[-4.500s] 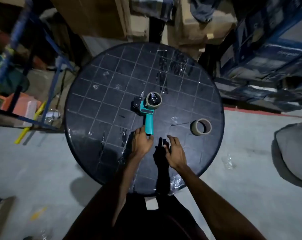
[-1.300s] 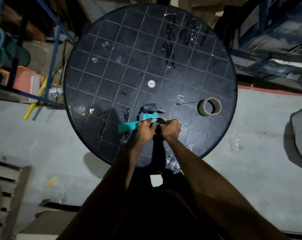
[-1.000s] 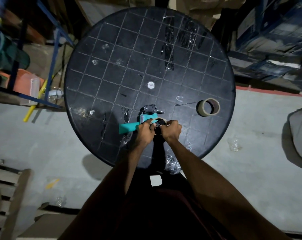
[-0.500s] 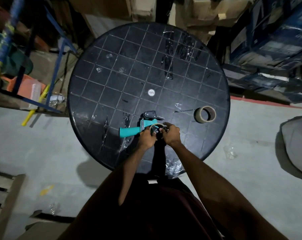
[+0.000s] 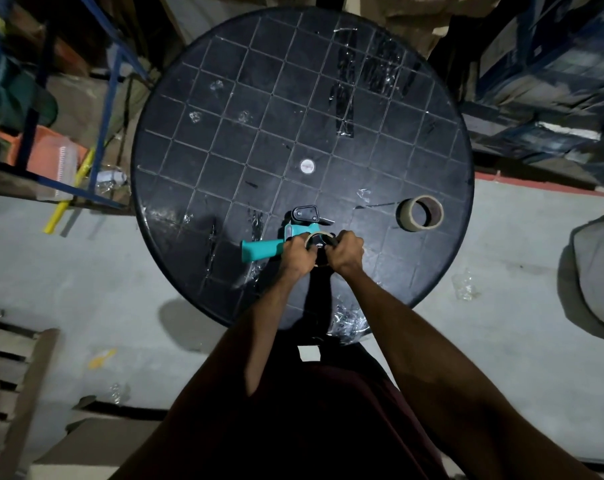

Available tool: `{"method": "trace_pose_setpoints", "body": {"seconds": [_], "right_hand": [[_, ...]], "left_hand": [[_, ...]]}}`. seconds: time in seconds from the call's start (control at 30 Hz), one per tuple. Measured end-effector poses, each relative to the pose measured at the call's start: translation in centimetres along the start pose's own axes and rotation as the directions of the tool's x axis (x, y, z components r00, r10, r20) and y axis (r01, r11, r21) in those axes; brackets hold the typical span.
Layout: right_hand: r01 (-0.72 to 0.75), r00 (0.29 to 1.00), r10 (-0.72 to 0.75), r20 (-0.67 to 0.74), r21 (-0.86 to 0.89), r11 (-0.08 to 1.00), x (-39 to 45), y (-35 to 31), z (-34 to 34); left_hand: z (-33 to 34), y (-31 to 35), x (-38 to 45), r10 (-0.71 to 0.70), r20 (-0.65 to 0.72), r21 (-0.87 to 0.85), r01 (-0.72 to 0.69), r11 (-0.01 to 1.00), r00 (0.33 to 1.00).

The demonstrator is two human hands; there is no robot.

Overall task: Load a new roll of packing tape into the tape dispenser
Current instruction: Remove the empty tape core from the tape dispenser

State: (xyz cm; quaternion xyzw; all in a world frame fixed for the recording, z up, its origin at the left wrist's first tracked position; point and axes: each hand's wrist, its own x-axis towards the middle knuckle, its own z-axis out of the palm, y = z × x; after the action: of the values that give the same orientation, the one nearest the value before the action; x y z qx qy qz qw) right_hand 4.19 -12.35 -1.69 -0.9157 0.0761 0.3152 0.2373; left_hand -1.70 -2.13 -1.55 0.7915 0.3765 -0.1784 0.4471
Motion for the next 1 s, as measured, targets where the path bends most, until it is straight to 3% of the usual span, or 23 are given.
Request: {"method": "trace_pose_setpoints", "body": {"seconds": [0.2,0.4,0.77,0.87,1.0], "right_hand": [[-0.048,0.998,0.049,-0.04,0.027,0.998,0.2,-0.4,0.3],[0.003,0.999,-0.002,-0.051,0.03,1.0,-1.2,-0.2,0.1],[0.023,0.991,-0.003,0.135,-0.149,0.989,-1.6,-0.5,-2.4],[0.106,0.986,-0.092,0.136,-0.099,0.989,-1.2,-0.5,-1.9],[0.04,0.993,-0.04,0.111,-0.001,0.999,-1.1,-0.2,-1.0]], "left_hand": [[-0.1,0.1,0.0,0.014,0.009,0.022,-0.014,1.0,1.0],[-0.2,0.0,-0.8,0.066,0.031,0.078,-0.068,0.995,0.997],[-0.7,-0.4,-1.1,-0.049,0.181,0.098,0.031,0.995,0.982],[-0.7,-0.2,-1.0,-0.032,0.164,0.074,0.02,0.997,0.986],[-0.7,-0.3,-0.6,-0.026,0.157,0.092,0.012,0.996,0.987]]}}
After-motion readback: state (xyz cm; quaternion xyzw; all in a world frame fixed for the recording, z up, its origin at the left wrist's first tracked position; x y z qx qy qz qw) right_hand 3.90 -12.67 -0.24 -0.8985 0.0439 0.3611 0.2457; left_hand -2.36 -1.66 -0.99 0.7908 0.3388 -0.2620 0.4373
